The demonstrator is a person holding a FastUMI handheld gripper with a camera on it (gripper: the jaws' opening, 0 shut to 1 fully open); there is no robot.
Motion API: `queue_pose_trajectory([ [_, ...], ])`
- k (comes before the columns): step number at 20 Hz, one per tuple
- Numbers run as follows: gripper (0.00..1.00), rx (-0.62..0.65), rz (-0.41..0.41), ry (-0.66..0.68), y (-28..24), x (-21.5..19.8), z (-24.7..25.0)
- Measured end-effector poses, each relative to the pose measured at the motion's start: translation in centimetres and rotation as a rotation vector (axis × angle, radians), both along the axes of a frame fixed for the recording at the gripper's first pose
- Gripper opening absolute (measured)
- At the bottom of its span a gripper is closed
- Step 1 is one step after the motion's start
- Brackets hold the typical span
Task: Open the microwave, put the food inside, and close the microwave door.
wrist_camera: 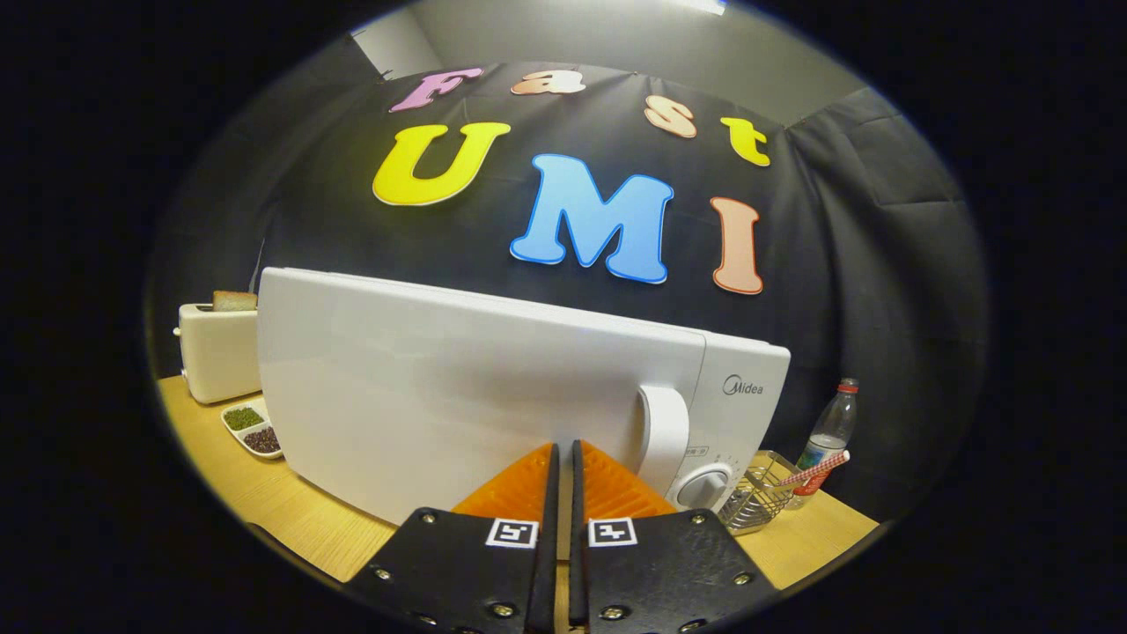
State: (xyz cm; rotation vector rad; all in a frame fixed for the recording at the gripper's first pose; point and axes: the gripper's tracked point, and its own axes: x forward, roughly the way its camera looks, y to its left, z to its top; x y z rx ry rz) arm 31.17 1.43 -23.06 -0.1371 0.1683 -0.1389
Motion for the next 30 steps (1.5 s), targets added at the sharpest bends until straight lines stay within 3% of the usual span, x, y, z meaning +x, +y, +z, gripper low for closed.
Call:
queue_pose_trajectory([
  [4,0.11,0.021,0.056,0.053,1.7,-1.9,-0.2],
  [7,0.11,0.059,0.109,0.009,2.7,-5.1,2.9],
  [13,0.11,0.064,0.227,-0.054,4.2,-14.2,7.6],
  [18,0.11,0.143,0.324,-0.041,4.7,-23.0,9.0],
  [23,0.11,0.174,0.310,-0.068,2.5,-30.1,11.9],
  [28,0.11,0.116,0.288,-0.114,-0.3,-35.3,16.0],
  [30,0.11,0.147,0.283,-0.138,-1.1,-37.1,16.3],
])
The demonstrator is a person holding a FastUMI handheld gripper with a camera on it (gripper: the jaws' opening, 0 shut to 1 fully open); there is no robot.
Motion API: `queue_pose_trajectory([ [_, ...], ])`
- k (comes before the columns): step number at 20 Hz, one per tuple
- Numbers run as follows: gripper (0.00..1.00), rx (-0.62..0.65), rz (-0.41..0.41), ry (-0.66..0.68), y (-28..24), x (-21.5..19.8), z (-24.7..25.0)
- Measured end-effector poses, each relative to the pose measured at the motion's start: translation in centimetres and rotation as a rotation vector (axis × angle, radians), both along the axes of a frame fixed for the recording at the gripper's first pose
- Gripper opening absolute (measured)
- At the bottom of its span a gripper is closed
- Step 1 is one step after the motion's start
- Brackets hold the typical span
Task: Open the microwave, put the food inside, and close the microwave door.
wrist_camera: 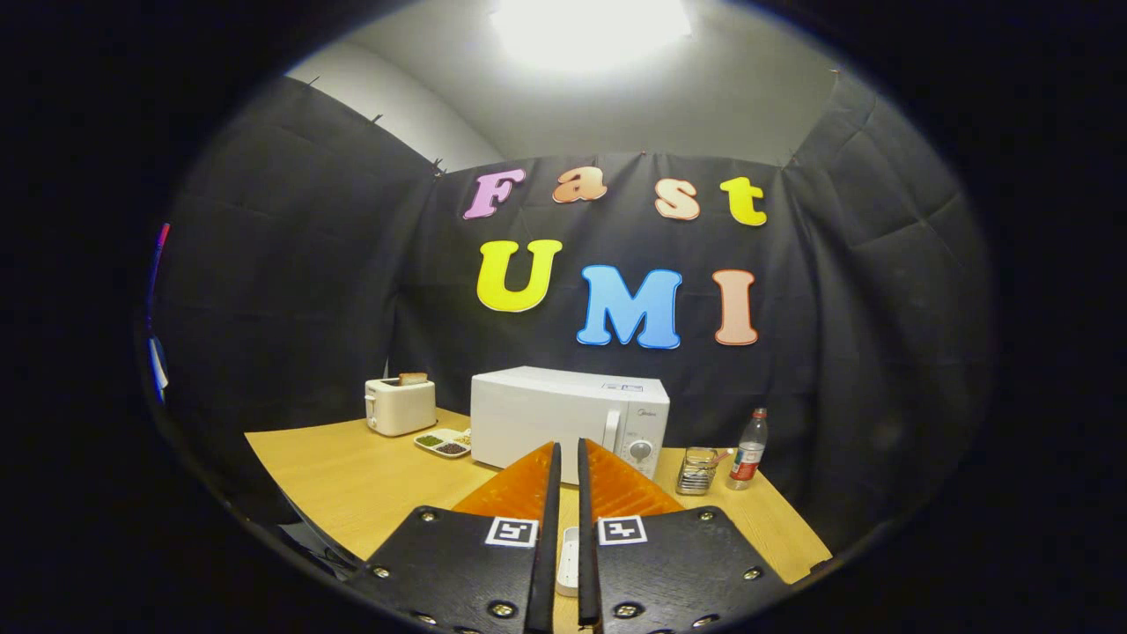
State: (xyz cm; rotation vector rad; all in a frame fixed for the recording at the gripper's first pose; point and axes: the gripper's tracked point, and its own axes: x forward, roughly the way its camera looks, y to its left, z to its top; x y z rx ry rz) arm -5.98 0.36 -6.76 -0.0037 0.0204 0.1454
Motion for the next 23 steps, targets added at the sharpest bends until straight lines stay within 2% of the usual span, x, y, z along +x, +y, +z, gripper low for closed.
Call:
queue_pose_trajectory([
  [6,0.11,0.011,-0.012,0.003,-1.2,-1.4,0.5],
  [8,0.11,0.007,-0.038,0.007,-1.9,-1.7,0.6],
  [9,0.14,0.011,-0.056,0.006,-2.2,-1.8,0.8],
  [11,0.69,0.002,-0.075,0.005,-2.2,-2.3,1.3],
  [12,0.88,-0.001,-0.072,-0.007,-2.1,-2.6,1.8],
  [14,0.97,-0.001,-0.062,0.000,-2.0,-3.0,1.9],
  [18,0.97,0.037,-0.057,0.019,-2.0,-2.7,1.8],
  [23,0.97,-0.004,-0.098,0.019,-2.9,-1.9,1.4],
])
